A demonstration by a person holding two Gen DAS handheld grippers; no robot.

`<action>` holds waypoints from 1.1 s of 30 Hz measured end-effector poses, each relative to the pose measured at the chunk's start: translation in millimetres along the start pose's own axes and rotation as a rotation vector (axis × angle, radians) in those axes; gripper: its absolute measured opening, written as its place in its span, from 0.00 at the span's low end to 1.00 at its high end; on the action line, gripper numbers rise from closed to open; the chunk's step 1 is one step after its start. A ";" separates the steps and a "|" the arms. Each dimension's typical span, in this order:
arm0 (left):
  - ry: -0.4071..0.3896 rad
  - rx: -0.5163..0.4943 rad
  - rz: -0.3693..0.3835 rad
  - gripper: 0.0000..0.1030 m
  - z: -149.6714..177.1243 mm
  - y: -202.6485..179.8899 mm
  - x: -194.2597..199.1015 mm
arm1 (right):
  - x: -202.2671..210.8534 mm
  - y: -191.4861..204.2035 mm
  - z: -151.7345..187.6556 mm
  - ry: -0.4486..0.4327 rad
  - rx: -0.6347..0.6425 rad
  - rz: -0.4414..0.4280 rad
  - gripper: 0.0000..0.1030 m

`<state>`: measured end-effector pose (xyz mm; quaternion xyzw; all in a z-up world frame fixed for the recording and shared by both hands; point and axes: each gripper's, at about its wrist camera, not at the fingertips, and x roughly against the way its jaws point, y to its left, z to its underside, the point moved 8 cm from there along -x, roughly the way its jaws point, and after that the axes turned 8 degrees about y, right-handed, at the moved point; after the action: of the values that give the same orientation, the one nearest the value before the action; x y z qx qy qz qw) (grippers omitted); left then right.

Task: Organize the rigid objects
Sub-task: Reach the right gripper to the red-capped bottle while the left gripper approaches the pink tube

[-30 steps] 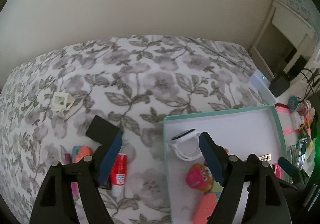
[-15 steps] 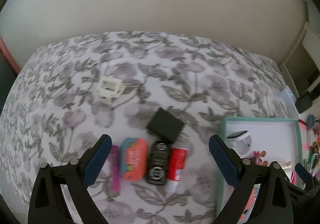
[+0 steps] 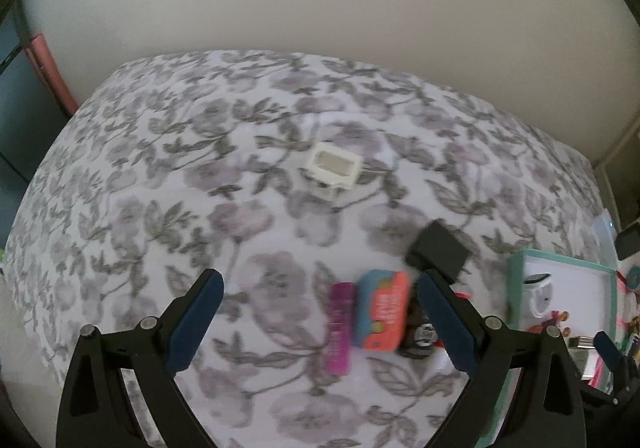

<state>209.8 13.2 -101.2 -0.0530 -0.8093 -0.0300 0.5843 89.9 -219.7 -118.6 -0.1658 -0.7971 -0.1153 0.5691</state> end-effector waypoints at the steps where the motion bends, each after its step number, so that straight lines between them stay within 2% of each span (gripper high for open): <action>1: 0.002 0.006 -0.013 0.95 0.3 6.6 -0.9 | 0.1 4.0 -0.2 0.000 0.005 -0.002 1.00; 8: 0.035 0.074 -0.050 0.95 2.9 43.0 -11.0 | 3.6 39.2 -0.7 0.001 0.020 -0.107 1.00; 16: 0.087 0.075 -0.025 0.95 8.9 40.8 -30.1 | 1.7 84.1 1.8 -0.004 0.110 -0.177 0.99; 24: 0.171 0.050 0.013 0.95 18.6 29.1 -59.5 | -17.6 99.7 10.5 0.044 0.153 -0.194 0.78; 27: 0.189 0.038 0.021 0.95 20.2 25.4 -66.4 | -24.1 101.2 11.8 0.063 0.152 -0.202 0.74; 33: 0.220 0.001 0.030 0.95 22.8 14.6 -79.8 | -31.8 103.9 13.7 0.083 0.163 -0.195 0.74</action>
<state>214.9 26.2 -184.3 -0.0615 -0.7393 -0.0265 0.6700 128.6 -123.4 -153.6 -0.0360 -0.7920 -0.1115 0.5992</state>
